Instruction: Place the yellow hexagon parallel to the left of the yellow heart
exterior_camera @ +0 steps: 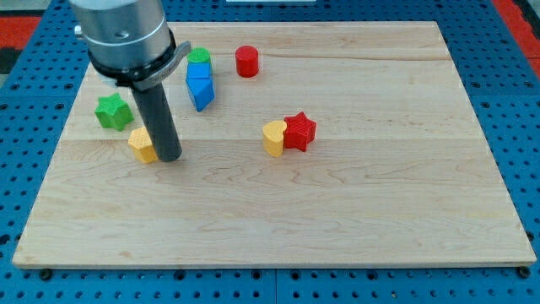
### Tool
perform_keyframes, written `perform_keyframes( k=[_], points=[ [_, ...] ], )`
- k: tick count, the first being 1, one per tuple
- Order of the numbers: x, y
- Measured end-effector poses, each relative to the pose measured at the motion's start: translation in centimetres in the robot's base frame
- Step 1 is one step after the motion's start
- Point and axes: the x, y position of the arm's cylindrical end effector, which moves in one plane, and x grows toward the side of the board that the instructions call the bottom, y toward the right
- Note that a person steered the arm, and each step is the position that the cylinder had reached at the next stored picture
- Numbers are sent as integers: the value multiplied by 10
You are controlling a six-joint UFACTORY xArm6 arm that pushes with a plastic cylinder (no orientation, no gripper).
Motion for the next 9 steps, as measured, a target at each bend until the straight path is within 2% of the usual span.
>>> perform_keyframes(
  k=[1,5,6,7,8,9],
  points=[
    [60,-8],
    [-22,-47],
    [-23,-39],
    [-33,-76],
    [-58,-79],
    [-48,-37]
  ],
)
